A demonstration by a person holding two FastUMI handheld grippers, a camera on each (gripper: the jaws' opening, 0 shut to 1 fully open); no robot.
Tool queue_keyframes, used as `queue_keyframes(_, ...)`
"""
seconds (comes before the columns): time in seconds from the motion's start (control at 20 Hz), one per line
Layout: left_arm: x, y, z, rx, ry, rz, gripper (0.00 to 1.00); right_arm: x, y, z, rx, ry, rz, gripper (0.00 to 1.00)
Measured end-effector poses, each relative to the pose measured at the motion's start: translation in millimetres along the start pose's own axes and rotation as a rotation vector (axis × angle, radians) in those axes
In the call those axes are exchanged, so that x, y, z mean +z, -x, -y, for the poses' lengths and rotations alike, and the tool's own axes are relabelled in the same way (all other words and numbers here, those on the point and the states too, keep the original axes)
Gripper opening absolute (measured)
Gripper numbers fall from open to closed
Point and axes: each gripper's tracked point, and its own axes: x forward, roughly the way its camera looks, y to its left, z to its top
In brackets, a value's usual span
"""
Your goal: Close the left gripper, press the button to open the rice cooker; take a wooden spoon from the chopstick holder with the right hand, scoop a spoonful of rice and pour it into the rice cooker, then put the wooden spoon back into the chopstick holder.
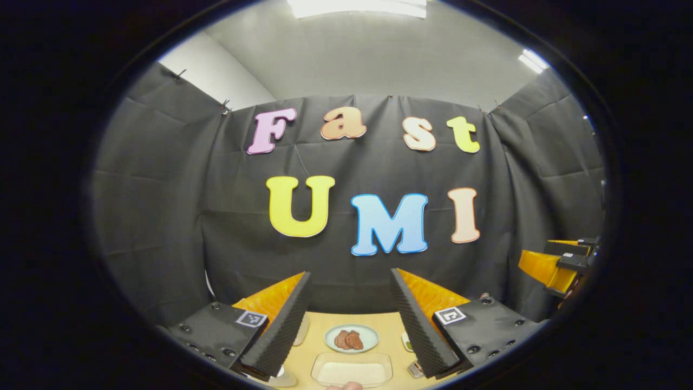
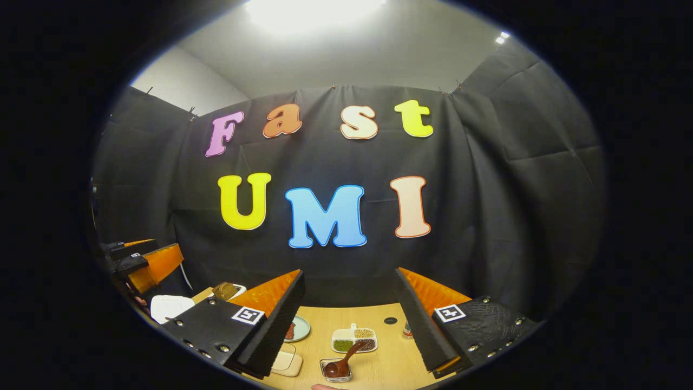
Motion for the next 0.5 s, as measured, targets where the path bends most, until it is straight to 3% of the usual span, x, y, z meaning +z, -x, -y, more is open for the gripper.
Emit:
queue_keyframes(0.2,0,-2,-5,0.018,-0.009,0.015,0.96,0,-11,-1,0.021,-0.012,0.008,0.98)
queue_keyframes(0.25,-1,-3,-5,0.014,-0.005,0.015,1.00,-2,-12,1,0.008,-0.012,0.002,0.98)
queue_keyframes(0.35,-1,-8,-5,-0.023,0.003,0.001,0.98,-2,-12,2,-0.029,-0.022,-0.014,0.99)
queue_keyframes(0.5,11,-10,-24,-0.029,-0.006,0.048,0.96,10,-10,-9,-0.019,-0.054,0.041,0.99)
